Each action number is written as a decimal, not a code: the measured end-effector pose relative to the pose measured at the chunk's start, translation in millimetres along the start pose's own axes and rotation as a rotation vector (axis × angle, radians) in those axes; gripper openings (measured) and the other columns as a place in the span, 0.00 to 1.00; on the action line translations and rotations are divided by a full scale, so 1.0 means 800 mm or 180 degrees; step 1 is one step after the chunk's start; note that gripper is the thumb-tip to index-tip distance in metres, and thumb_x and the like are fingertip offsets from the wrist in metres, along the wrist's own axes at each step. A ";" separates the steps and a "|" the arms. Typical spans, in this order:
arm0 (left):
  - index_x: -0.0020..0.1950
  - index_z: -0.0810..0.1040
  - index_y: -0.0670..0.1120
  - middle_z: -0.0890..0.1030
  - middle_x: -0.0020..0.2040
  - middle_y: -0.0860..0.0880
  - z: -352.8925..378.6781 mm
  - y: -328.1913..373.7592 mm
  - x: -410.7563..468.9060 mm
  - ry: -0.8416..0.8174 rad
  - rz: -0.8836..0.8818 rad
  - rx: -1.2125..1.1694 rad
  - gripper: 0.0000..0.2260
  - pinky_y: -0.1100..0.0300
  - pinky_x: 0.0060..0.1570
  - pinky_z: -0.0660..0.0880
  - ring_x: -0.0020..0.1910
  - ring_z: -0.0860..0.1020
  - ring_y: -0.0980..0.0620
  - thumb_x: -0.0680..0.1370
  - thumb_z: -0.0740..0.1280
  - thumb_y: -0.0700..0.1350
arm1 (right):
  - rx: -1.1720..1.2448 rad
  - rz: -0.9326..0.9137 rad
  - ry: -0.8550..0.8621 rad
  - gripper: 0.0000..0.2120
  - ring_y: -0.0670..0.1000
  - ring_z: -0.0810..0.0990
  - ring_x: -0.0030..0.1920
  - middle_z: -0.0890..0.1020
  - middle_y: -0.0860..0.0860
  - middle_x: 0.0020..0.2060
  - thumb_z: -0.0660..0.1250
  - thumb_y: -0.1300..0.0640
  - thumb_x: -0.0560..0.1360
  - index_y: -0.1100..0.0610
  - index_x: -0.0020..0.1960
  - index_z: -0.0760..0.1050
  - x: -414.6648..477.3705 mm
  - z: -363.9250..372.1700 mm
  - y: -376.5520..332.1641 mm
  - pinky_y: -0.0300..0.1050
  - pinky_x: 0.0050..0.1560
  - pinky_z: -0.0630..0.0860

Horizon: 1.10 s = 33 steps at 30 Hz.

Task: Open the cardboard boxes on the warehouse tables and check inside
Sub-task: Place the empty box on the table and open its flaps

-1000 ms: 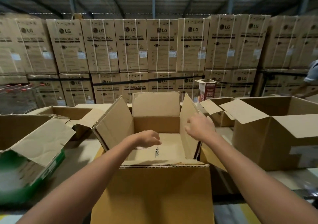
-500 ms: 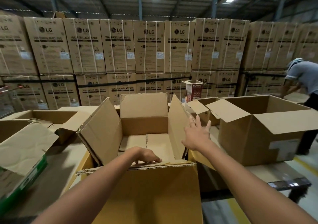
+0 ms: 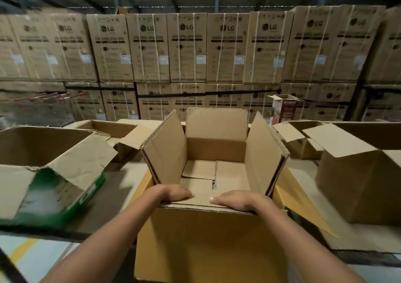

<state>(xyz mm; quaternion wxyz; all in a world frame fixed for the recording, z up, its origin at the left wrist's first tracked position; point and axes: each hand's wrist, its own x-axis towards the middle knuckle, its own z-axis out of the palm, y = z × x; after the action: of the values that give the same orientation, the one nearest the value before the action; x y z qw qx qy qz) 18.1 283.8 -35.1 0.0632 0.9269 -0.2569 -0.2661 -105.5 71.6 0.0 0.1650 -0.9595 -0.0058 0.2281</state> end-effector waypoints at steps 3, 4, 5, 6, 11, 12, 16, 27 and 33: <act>0.78 0.67 0.49 0.64 0.79 0.48 -0.003 0.001 0.000 -0.0065 0.0014 0.0003 0.27 0.47 0.77 0.56 0.77 0.63 0.47 0.83 0.53 0.62 | 0.0031 -0.0055 -0.0051 0.37 0.55 0.66 0.74 0.67 0.52 0.76 0.48 0.29 0.78 0.53 0.75 0.69 0.004 0.001 -0.001 0.53 0.74 0.60; 0.78 0.67 0.49 0.64 0.79 0.48 -0.004 0.001 0.001 -0.0086 0.0020 0.0021 0.26 0.47 0.78 0.55 0.77 0.62 0.47 0.84 0.53 0.61 | 0.0032 -0.0052 -0.0046 0.37 0.55 0.66 0.74 0.67 0.52 0.76 0.48 0.29 0.78 0.53 0.75 0.69 0.006 0.001 -0.001 0.53 0.74 0.60; 0.78 0.67 0.49 0.64 0.79 0.48 -0.004 0.000 0.002 -0.0083 0.0033 0.0041 0.26 0.47 0.78 0.55 0.78 0.62 0.47 0.84 0.53 0.61 | 0.0025 -0.0048 -0.0040 0.37 0.55 0.66 0.74 0.67 0.52 0.76 0.48 0.30 0.79 0.53 0.75 0.69 0.008 0.001 0.000 0.52 0.74 0.60; 0.77 0.67 0.49 0.64 0.79 0.48 -0.005 -0.001 0.003 -0.0079 0.0023 0.0051 0.27 0.47 0.78 0.55 0.78 0.62 0.47 0.84 0.53 0.62 | 0.0020 -0.0038 -0.0033 0.37 0.55 0.66 0.74 0.67 0.53 0.76 0.48 0.30 0.79 0.53 0.75 0.69 0.009 0.000 -0.001 0.52 0.74 0.59; 0.78 0.67 0.49 0.64 0.79 0.48 -0.005 -0.001 0.002 -0.0108 -0.0002 0.0061 0.28 0.46 0.78 0.55 0.78 0.62 0.47 0.83 0.53 0.63 | 0.0130 0.0223 -0.0035 0.36 0.56 0.66 0.75 0.67 0.53 0.76 0.51 0.30 0.78 0.53 0.75 0.69 0.009 0.001 0.000 0.52 0.75 0.60; 0.77 0.68 0.49 0.64 0.79 0.48 -0.008 -0.001 -0.002 -0.0105 -0.0023 0.0068 0.28 0.46 0.78 0.55 0.77 0.63 0.46 0.83 0.53 0.63 | 0.0178 0.0331 -0.0035 0.37 0.57 0.67 0.74 0.68 0.53 0.76 0.52 0.28 0.77 0.53 0.75 0.69 0.010 0.000 0.000 0.53 0.74 0.61; 0.77 0.68 0.46 0.65 0.79 0.47 -0.025 0.002 -0.016 -0.0109 0.0032 0.0186 0.28 0.48 0.77 0.57 0.77 0.63 0.46 0.83 0.55 0.61 | 0.0229 0.0694 0.0111 0.45 0.58 0.69 0.72 0.69 0.53 0.75 0.56 0.23 0.69 0.54 0.74 0.70 0.007 -0.010 -0.005 0.56 0.73 0.64; 0.69 0.76 0.43 0.75 0.71 0.42 -0.003 -0.009 -0.043 0.0437 0.0316 -0.0155 0.28 0.50 0.68 0.69 0.67 0.73 0.43 0.82 0.57 0.64 | 0.0194 0.0684 0.0249 0.40 0.57 0.64 0.76 0.64 0.54 0.77 0.49 0.28 0.77 0.55 0.77 0.66 -0.035 0.017 -0.061 0.53 0.75 0.57; 0.72 0.72 0.39 0.72 0.73 0.39 0.000 0.000 -0.062 0.0521 0.0088 -0.0120 0.24 0.54 0.66 0.67 0.70 0.71 0.41 0.85 0.53 0.53 | -0.0329 0.1136 0.0917 0.42 0.57 0.69 0.73 0.70 0.53 0.74 0.40 0.25 0.75 0.51 0.75 0.68 -0.056 0.041 -0.074 0.62 0.71 0.63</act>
<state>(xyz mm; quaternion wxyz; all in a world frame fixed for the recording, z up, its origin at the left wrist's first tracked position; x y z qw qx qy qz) -18.0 309.2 -12.5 0.1050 0.9406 -0.2586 -0.1934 -155.9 133.7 11.0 0.0719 -0.9752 0.1759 0.1137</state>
